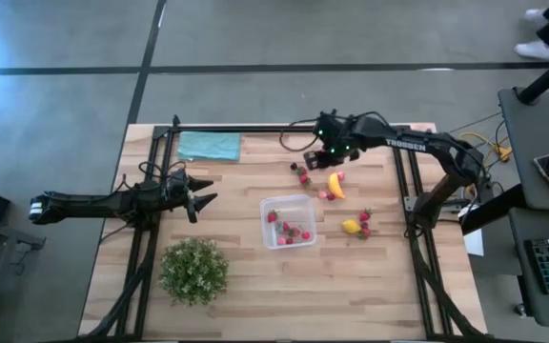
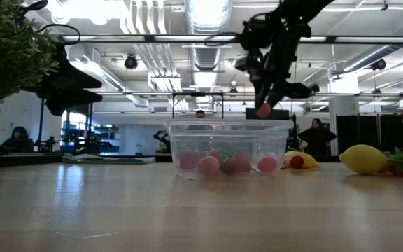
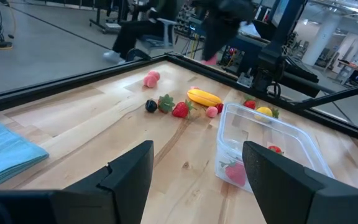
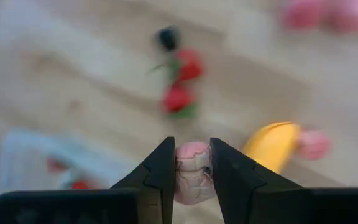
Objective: Pick and placing Produce into tupperware
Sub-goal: Put the peach into the transparent container, then put the lemon into the transparent container
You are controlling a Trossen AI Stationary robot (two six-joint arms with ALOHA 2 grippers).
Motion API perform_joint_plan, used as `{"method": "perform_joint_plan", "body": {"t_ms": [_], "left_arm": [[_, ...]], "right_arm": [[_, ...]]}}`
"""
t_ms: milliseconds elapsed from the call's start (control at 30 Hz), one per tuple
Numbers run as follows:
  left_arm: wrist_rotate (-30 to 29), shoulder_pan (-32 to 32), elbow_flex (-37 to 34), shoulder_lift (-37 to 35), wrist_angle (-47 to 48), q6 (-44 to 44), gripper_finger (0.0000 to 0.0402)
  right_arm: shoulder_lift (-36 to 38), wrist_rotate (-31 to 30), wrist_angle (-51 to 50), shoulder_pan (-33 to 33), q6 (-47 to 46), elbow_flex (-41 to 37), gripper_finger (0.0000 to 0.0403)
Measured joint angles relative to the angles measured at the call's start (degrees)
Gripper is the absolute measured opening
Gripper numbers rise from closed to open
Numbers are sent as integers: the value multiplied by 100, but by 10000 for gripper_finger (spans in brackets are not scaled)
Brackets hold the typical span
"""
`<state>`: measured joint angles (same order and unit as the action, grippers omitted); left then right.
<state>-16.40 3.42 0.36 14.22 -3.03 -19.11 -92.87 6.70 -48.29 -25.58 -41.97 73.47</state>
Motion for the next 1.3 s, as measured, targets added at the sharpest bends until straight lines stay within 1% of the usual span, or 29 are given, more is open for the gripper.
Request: {"method": "perform_joint_plan", "body": {"t_ms": [100, 300, 400, 500, 633, 700, 833, 933, 1167, 1300], "left_arm": [[0, -2, 0, 0, 0, 0, 233], [0, 0, 0, 0, 0, 0, 233], [2, 0, 0, 0, 0, 0, 233], [2, 0, 0, 0, 0, 0, 233], [2, -2, 0, -2, -2, 0, 233], [-4, -1, 0, 15, -24, 2, 233], [-13, 0, 0, 26, -44, 2, 233], [-11, -2, 0, 26, -53, 2, 233], [-7, 0, -2, 33, -75, 2, 233], [1, 0, -1, 32, -97, 2, 233]], "right_arm": [[54, 105, 79, 320, -14, 0, 82], [118, 108, 176, 992, -168, 0, 82], [93, 95, 499, 1344, -115, -1, 82], [-4, 78, 1056, 1667, 44, -31, 82], [-208, 61, 1155, 2030, 132, -17, 81], [-285, -101, 1141, 2219, 197, -12, 81], [-514, -770, 1125, 2578, 222, -20, 86], [-644, -1022, 1128, 2745, 215, 9, 106], [-601, -1673, 986, 2876, -158, 35, 183], [-361, -1723, 665, 2870, -332, 39, 216]]}}
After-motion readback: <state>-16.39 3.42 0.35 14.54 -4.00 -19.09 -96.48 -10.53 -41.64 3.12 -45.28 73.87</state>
